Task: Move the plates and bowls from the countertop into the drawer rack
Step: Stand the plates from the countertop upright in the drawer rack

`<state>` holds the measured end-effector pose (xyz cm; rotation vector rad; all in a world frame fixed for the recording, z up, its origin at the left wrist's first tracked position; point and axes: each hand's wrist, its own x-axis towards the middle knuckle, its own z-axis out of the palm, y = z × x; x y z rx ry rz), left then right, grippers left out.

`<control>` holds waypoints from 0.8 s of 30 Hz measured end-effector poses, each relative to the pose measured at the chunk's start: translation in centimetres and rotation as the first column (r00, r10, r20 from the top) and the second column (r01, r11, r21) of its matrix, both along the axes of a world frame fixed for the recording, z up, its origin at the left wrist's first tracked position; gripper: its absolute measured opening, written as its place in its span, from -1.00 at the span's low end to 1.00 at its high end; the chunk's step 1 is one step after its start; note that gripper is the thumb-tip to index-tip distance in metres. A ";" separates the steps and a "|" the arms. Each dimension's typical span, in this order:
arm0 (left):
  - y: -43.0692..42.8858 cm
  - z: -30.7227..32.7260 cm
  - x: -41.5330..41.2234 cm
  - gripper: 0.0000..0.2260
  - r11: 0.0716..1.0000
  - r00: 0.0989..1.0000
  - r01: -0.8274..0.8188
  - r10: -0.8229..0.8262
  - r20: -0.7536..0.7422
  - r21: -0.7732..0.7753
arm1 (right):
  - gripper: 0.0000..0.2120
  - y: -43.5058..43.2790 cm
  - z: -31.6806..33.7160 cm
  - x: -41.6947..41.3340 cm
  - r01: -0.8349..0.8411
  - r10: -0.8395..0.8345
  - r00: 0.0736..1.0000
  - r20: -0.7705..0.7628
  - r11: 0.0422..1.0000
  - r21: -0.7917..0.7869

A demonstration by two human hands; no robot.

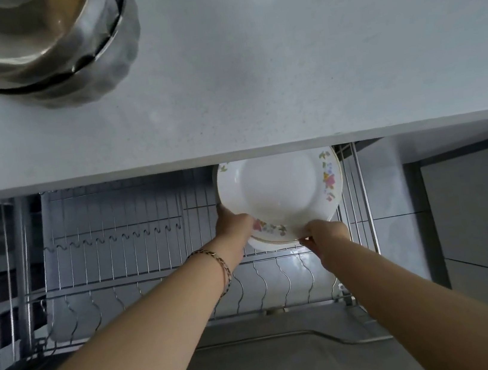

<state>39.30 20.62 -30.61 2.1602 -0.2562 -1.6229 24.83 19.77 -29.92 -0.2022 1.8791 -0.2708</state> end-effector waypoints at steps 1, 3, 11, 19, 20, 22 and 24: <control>-0.2 0.2 -0.2 -0.32 1.000 1.000 0.017 -0.017 0.006 0.013 | -0.64 -0.1 -0.3 -0.2 -0.055 0.055 0.998 -0.002 0.998 -0.001; -0.2 0.2 -0.5 -0.35 0.998 0.998 0.060 -0.061 0.024 0.035 | -0.75 0.0 -0.6 -0.6 -0.195 0.195 0.980 -0.037 0.981 0.003; 0.5 2.9 -0.8 -0.54 0.849 0.819 0.493 -0.527 0.230 0.189 | -0.85 -0.1 1.0 -3.9 -0.680 0.682 0.731 -0.032 0.731 0.051; -2.2 14.3 -10.5 -0.70 0.619 0.595 0.785 -0.761 0.259 0.014 | -0.67 -4.4 11.8 -14.8 -0.753 0.749 0.657 -0.090 0.646 -0.125; -2.8 15.7 -12.6 -0.72 0.595 0.575 0.804 -0.772 0.270 -0.010 | -0.66 -5.0 13.2 -16.9 -0.755 0.746 0.655 -0.119 0.641 -0.140; -4.2 18.2 -17.0 -0.85 0.551 0.539 0.833 -0.787 0.298 -0.053 | -0.65 -5.9 16.2 -21.8 -0.768 0.743 0.641 -0.193 0.619 -0.164; -5.7 20.5 -22.1 -0.86 0.530 0.523 0.844 -0.781 0.340 -0.081 | -0.68 -6.7 19.2 -27.2 -0.767 0.725 0.642 -0.250 0.609 -0.204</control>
